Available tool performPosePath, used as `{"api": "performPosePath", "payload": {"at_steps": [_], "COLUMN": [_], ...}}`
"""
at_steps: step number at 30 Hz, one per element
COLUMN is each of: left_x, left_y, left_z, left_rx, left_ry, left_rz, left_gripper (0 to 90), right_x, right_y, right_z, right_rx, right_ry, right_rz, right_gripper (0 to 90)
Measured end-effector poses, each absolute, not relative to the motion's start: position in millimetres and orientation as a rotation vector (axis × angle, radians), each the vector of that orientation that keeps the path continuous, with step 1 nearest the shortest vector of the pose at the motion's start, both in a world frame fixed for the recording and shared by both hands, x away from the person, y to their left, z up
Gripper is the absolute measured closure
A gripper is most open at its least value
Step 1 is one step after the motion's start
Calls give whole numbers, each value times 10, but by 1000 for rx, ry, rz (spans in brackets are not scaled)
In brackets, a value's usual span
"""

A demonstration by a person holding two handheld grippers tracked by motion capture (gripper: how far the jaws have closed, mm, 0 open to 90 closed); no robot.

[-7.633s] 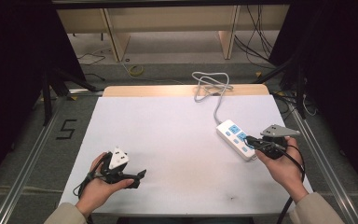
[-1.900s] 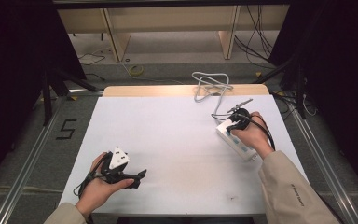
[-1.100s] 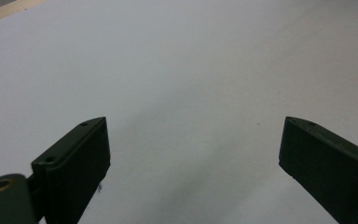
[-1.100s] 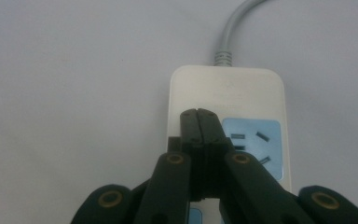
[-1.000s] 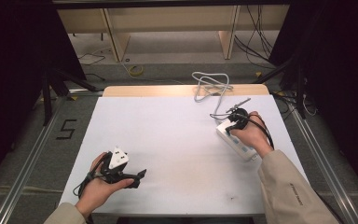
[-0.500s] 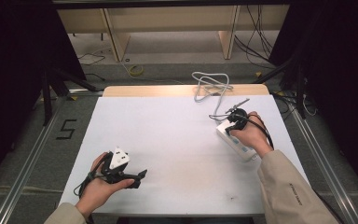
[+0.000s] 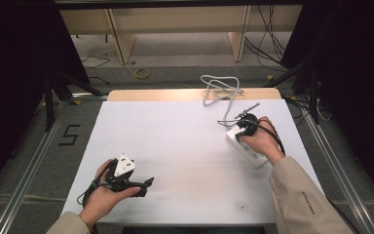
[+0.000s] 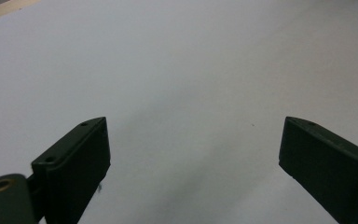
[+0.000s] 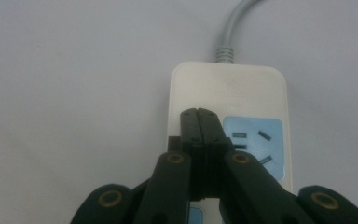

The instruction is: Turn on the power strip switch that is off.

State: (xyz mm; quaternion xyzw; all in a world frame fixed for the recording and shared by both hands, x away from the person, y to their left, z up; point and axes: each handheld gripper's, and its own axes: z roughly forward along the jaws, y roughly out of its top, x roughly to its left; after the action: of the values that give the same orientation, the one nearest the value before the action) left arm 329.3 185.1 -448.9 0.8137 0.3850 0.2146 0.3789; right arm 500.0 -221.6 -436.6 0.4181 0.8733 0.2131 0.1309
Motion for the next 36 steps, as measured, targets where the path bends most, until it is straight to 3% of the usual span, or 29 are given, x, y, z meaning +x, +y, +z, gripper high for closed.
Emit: {"api": "performPosePath", "payload": {"at_steps": [36], "left_x": [3294], "left_y": [1847], "left_z": [-4490], "left_rx": [2073], "left_ry": [982], "left_rz": [541], "left_gripper": [84], "right_x": [5027], "right_y": [-2183], "right_z": [-4360], "right_rx": [1236], "right_ry": [2545], "right_rz": [574], "right_gripper": [900]}}
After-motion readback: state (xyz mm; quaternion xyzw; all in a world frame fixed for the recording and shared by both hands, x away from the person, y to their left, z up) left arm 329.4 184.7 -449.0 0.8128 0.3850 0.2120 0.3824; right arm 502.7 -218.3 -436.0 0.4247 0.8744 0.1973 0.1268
